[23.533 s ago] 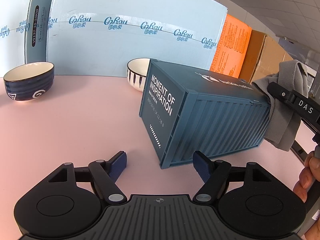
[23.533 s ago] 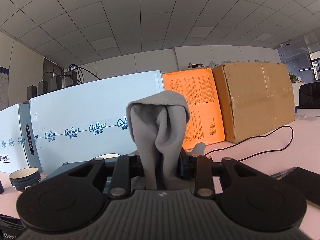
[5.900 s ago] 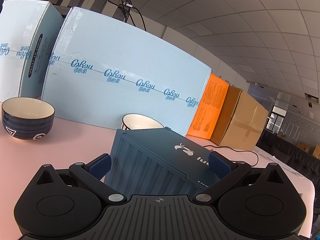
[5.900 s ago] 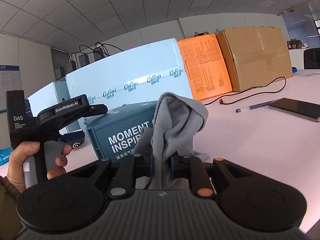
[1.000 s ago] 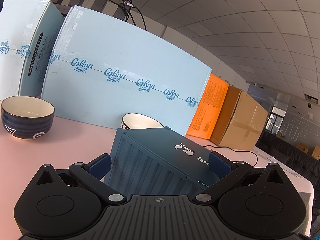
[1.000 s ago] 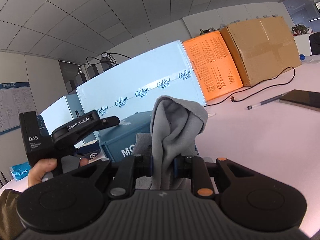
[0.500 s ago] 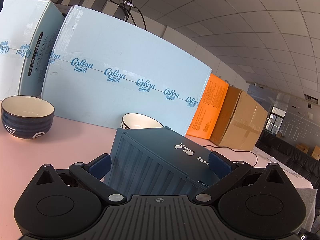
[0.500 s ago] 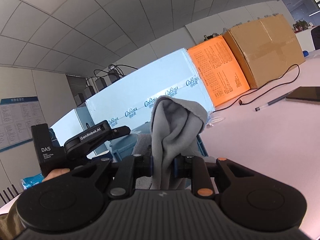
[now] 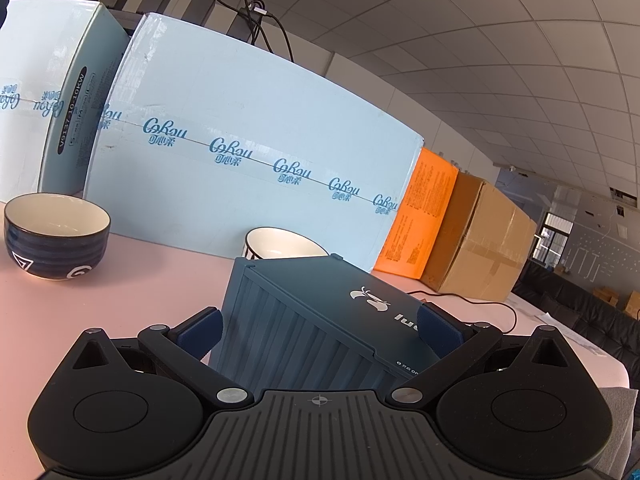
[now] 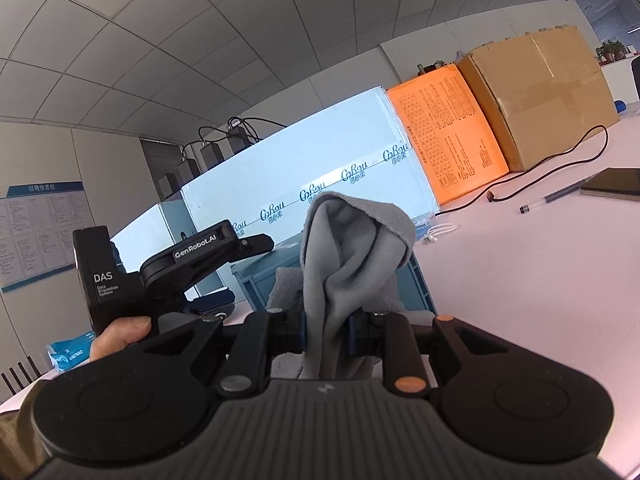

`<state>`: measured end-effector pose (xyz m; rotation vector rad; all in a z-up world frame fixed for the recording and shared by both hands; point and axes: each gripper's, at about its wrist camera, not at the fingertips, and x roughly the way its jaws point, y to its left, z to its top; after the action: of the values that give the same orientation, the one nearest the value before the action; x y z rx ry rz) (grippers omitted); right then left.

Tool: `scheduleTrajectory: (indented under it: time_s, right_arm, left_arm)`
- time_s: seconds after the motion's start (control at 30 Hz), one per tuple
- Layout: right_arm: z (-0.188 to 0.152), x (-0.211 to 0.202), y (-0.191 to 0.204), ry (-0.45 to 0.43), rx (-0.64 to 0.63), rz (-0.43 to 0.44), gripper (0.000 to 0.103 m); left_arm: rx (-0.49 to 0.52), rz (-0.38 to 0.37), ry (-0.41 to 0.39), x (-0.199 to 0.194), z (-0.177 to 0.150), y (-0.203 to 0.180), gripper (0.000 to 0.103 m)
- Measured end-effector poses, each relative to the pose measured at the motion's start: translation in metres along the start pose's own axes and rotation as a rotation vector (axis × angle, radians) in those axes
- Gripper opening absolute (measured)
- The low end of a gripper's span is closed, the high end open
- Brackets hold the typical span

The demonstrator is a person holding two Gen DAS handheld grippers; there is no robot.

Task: Clean container
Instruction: 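Wipe the grey cloth across the box lid while the left gripper holds the box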

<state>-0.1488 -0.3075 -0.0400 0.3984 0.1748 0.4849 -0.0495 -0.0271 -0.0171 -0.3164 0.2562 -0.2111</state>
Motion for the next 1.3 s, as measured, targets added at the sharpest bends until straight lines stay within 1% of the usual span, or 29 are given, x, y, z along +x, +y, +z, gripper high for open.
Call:
scheduleTrajectory:
  time_s: [0.23,0.33,0.47,0.63,0.77,0.97,1.13,1.3]
  right_arm:
    - [0.015,0.011,-0.014,-0.034,0.014,-0.042,0.023]
    - [0.018,0.015,-0.023,-0.035,0.041,-0.061,0.023]
    - [0.018,0.019,-0.03,-0.003,0.085,-0.083,0.023]
    - [0.012,0.02,-0.026,0.061,0.056,-0.106,0.023]
    - [0.004,0.016,-0.021,0.095,0.049,-0.081,0.023]
    - [-0.005,0.007,-0.007,0.093,0.04,-0.032,0.023]
    - [-0.002,0.001,0.003,0.069,0.037,0.01,0.023]
    - [0.007,0.0,0.002,0.006,0.034,0.021,0.023]
  left_arm:
    - [0.003,0.006,-0.001,0.0,0.0,-0.001,0.103]
    - [0.006,0.009,-0.002,0.0,0.0,-0.002,0.103]
    - [0.007,0.01,-0.003,-0.001,0.0,-0.002,0.103]
    - [0.005,0.008,-0.003,-0.001,0.0,-0.002,0.103]
    - [0.003,0.007,-0.002,-0.001,0.0,-0.002,0.103]
    - [-0.002,0.005,-0.001,0.0,0.0,-0.001,0.103]
    - [-0.002,0.006,-0.002,0.0,0.0,-0.001,0.103]
    - [-0.001,0.007,-0.002,-0.001,0.0,-0.001,0.103]
